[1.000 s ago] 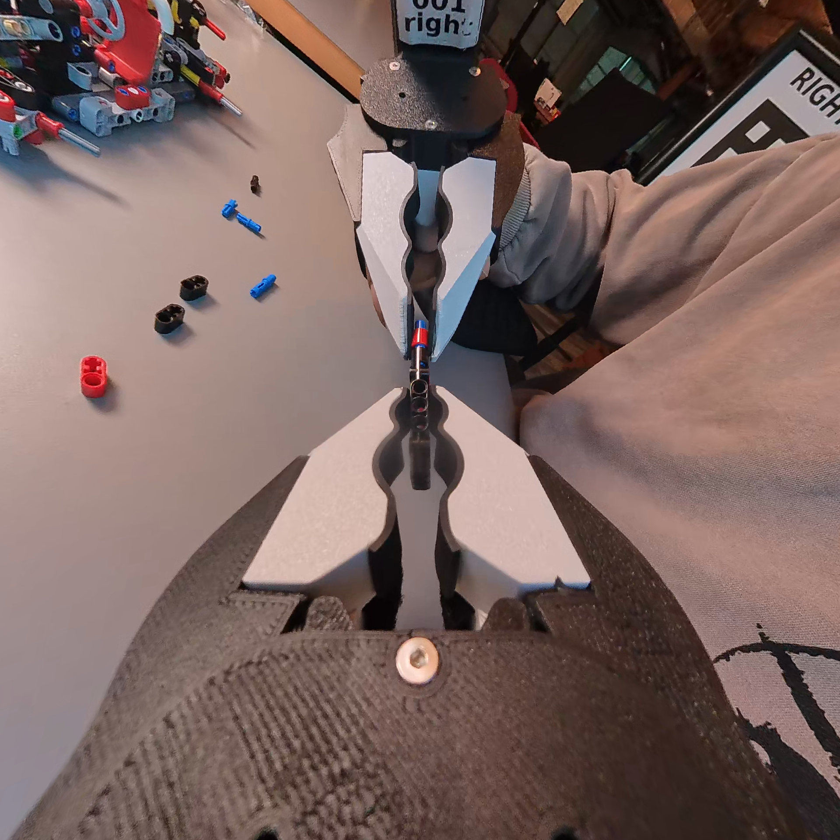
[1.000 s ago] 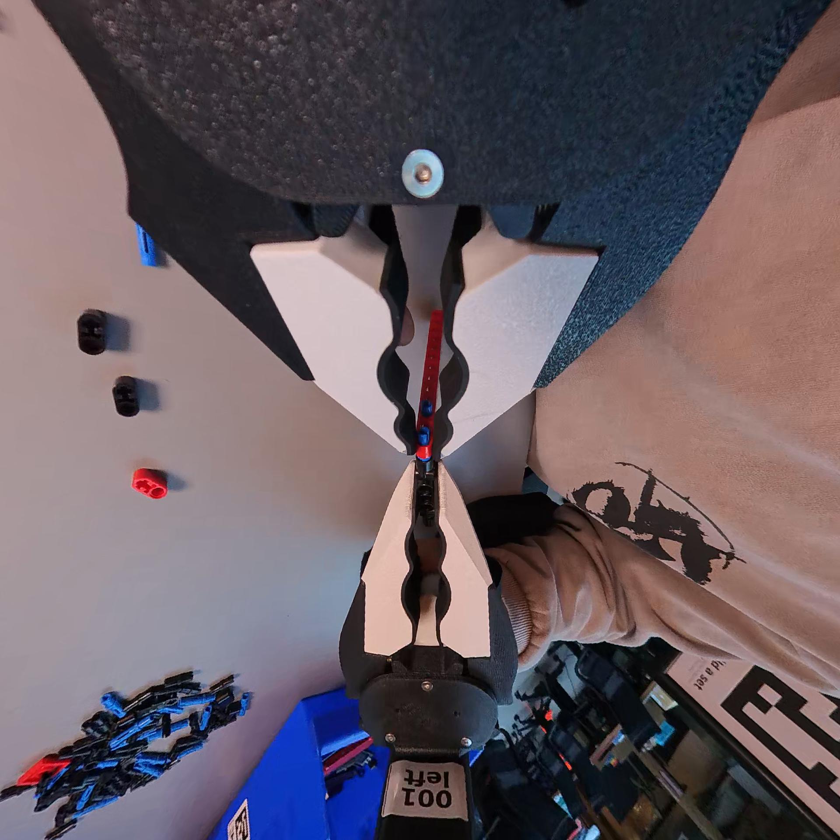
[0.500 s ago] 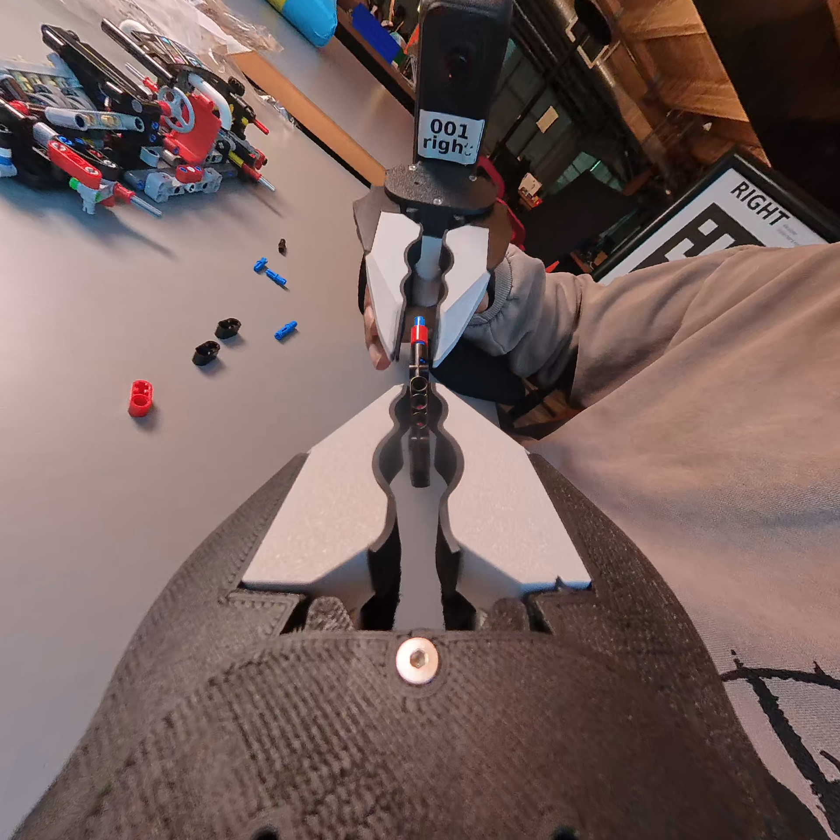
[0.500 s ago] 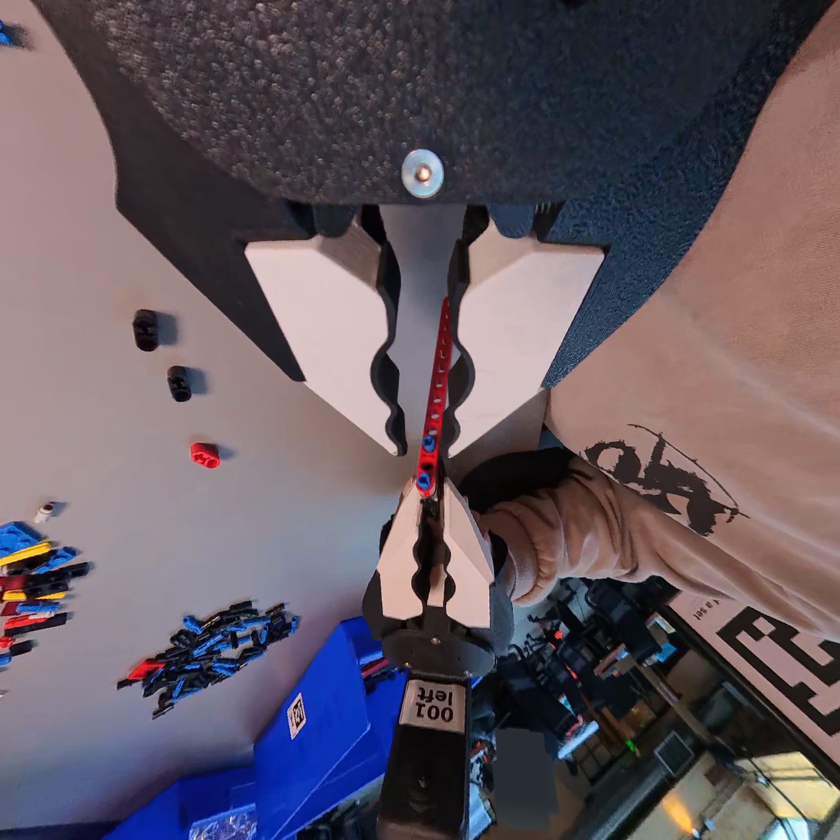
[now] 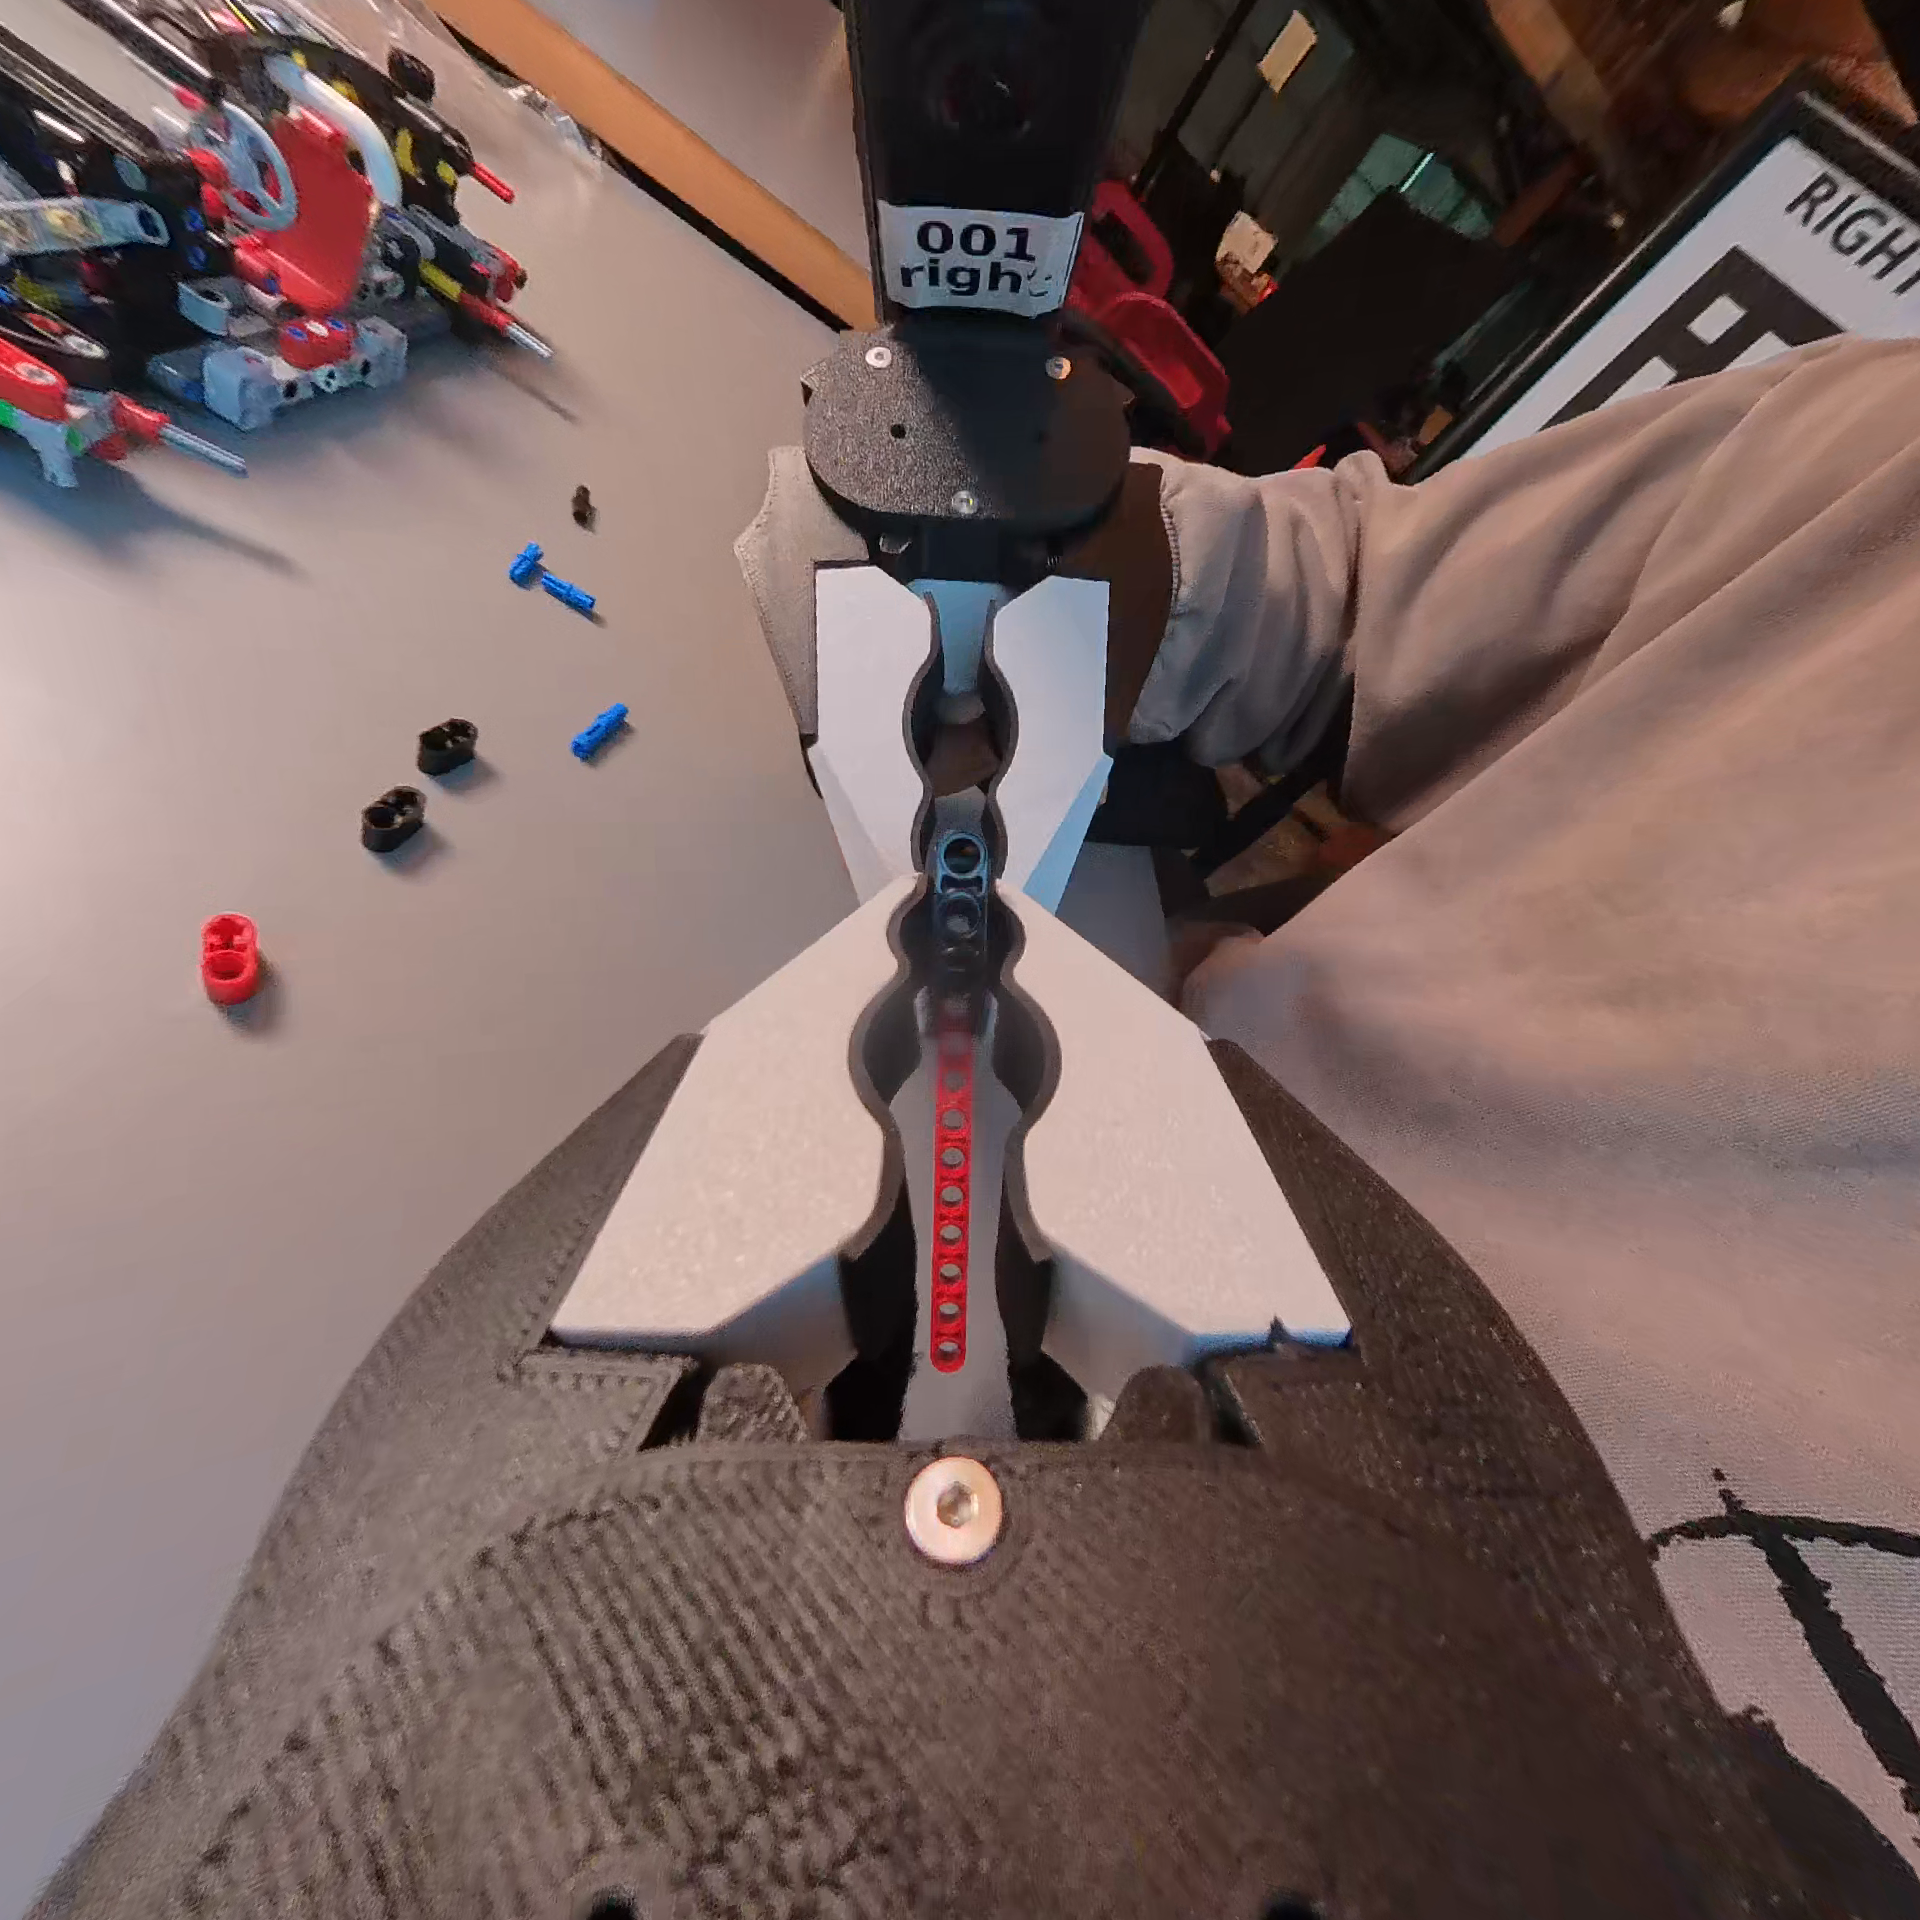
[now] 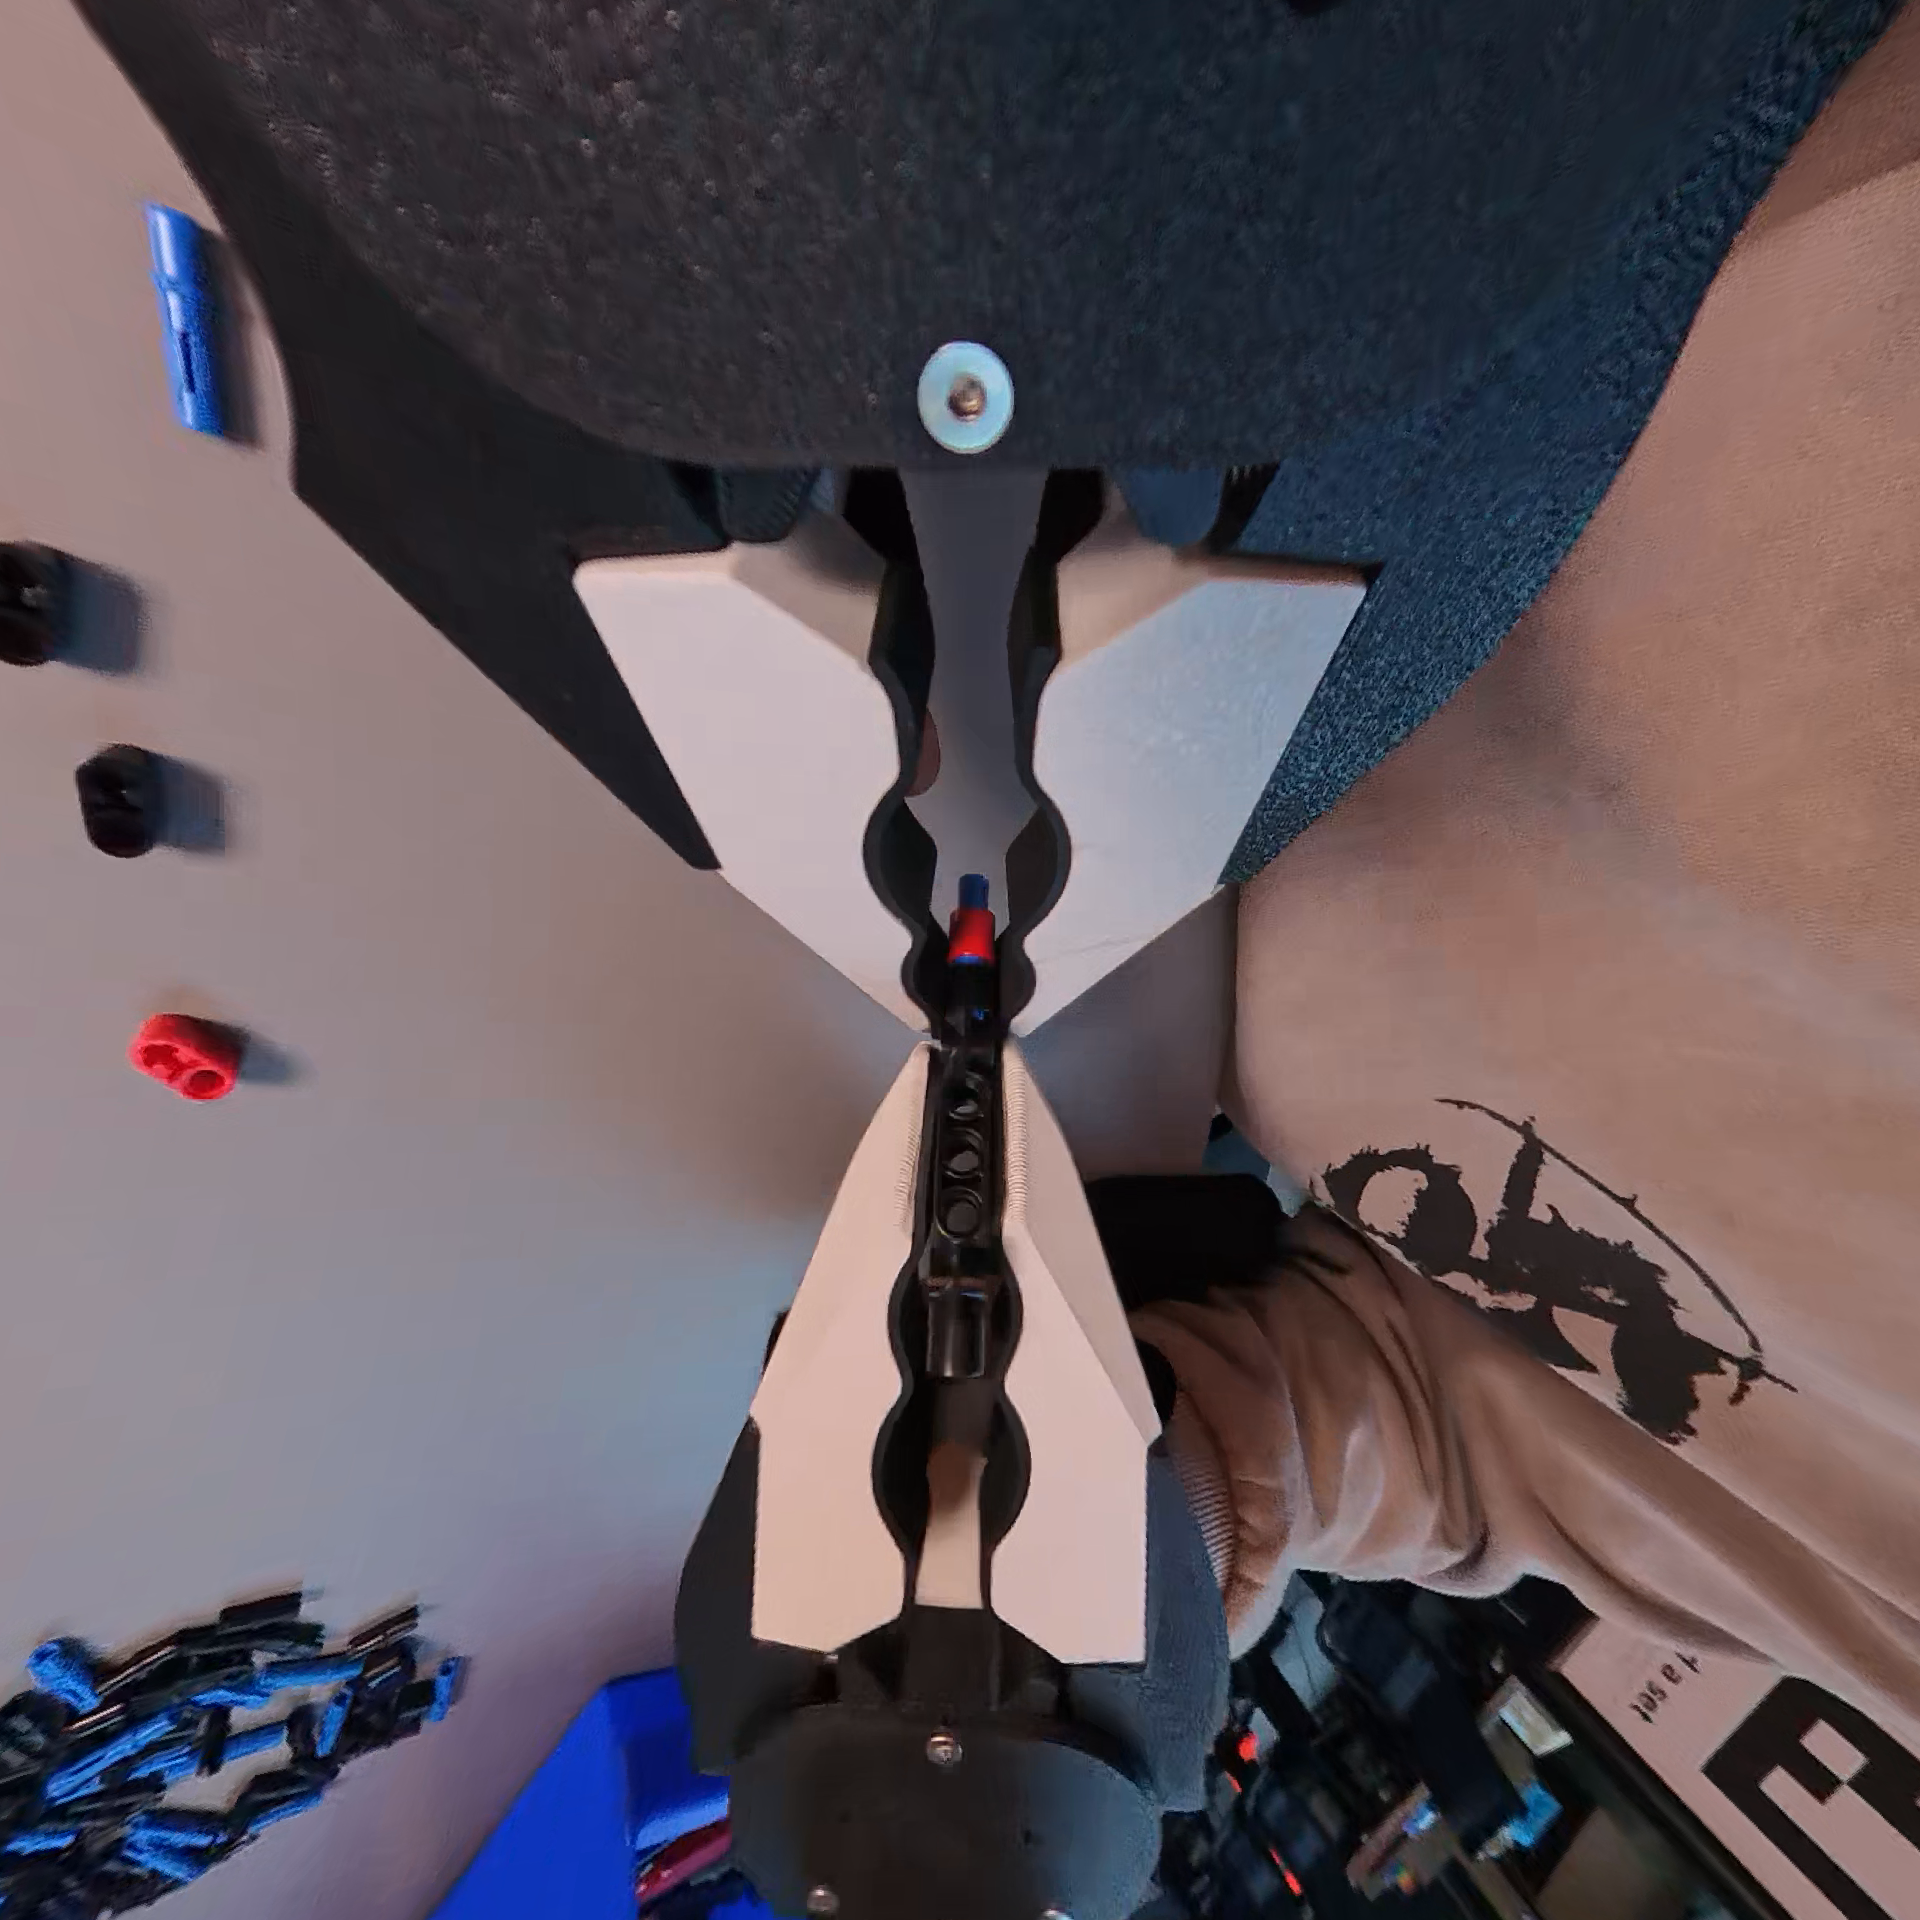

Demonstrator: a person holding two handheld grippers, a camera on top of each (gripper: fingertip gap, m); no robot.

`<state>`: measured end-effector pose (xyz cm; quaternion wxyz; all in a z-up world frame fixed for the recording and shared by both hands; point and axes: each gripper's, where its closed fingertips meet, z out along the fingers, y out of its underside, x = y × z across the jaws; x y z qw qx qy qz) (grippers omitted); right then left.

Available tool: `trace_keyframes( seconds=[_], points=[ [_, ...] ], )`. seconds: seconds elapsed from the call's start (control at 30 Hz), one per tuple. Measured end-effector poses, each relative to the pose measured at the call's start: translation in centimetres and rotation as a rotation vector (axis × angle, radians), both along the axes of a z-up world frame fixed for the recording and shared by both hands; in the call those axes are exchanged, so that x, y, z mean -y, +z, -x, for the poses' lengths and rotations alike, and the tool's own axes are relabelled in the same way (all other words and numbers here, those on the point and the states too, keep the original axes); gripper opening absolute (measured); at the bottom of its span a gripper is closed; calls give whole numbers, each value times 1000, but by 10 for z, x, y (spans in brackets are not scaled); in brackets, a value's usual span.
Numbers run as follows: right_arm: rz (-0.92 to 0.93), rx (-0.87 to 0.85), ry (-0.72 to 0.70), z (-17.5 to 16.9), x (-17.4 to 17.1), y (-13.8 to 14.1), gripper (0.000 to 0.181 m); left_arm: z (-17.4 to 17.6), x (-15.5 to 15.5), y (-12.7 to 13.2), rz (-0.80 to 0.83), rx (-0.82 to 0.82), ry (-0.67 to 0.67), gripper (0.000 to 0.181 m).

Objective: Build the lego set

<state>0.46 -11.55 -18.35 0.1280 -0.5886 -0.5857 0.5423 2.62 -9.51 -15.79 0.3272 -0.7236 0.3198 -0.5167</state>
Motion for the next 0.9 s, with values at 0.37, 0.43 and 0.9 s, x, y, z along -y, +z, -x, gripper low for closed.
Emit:
trace_keyframes(
  seconds=[0.37, 0.43, 0.9],
  points=[
    [103, -217, -210, 8, -38, 35, 4, 36, -24, 25, -27, 203, 180, 5],
    [81, -235, -221, 9, -38, 37, 4, 34, -24, 27, -38, 214, 183, 5],
    [-8, -277, -212, 3, -37, 45, 4, 26, -13, 20, -168, 100, 160, 5]
  ],
)
